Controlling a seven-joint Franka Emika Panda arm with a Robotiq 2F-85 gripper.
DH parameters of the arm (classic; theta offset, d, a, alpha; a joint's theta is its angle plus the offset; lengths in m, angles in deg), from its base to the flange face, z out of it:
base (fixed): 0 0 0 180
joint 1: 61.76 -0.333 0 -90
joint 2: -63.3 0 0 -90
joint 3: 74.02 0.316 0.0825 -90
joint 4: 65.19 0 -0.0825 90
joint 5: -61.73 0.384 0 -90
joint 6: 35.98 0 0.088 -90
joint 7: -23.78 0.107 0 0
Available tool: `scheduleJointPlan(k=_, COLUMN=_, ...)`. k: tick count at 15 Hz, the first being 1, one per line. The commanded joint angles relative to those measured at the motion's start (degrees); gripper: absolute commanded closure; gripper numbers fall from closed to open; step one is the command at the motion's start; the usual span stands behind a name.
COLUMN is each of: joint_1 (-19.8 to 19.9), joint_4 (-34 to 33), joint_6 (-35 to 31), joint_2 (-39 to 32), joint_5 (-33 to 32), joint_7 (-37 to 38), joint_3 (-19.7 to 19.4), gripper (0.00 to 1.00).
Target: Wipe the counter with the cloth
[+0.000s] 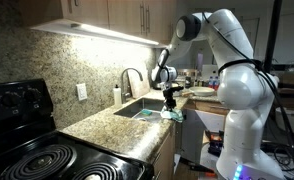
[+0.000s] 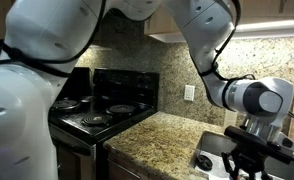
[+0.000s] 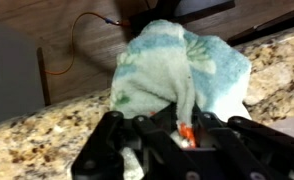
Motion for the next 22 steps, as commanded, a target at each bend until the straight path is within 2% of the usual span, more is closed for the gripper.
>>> scheduleJointPlan(k=1, joint_1=-1.3, joint_4=8.1, joint_6=2.7, joint_2=5.4, joint_5=2.6, joint_7=-4.2, joint_3=3.1, gripper=0.92)
scheduleJointPlan(k=7, joint_1=-6.1, joint_4=14.5, joint_6=4.5, joint_2=9.4, joint_5=4.6, joint_7=-8.2, joint_3=6.0, gripper=0.92)
scheduleJointPlan(k=10, joint_1=-7.2, joint_4=12.2, joint_6=4.5, joint_2=8.5, joint_5=2.2, joint_7=-6.4, joint_3=3.8, gripper=0.92)
scheduleJointPlan(k=13, joint_1=-6.0, joint_4=8.9, joint_6=4.2, joint_2=7.3, joint_5=0.5, joint_7=-6.2, joint_3=0.9, gripper=0.92)
scheduleJointPlan(k=17, joint_1=-2.9, joint_4=2.1, joint_6=5.6, joint_2=4.3, joint_5=1.5, joint_7=-7.6, joint_3=-2.0, gripper=0.92)
scheduleJointPlan(k=22, joint_1=1.9, joint_4=-7.9, joint_6=7.6, joint_2=-2.1, joint_5=2.0, joint_7=-6.3, joint_3=-3.5, gripper=0.92)
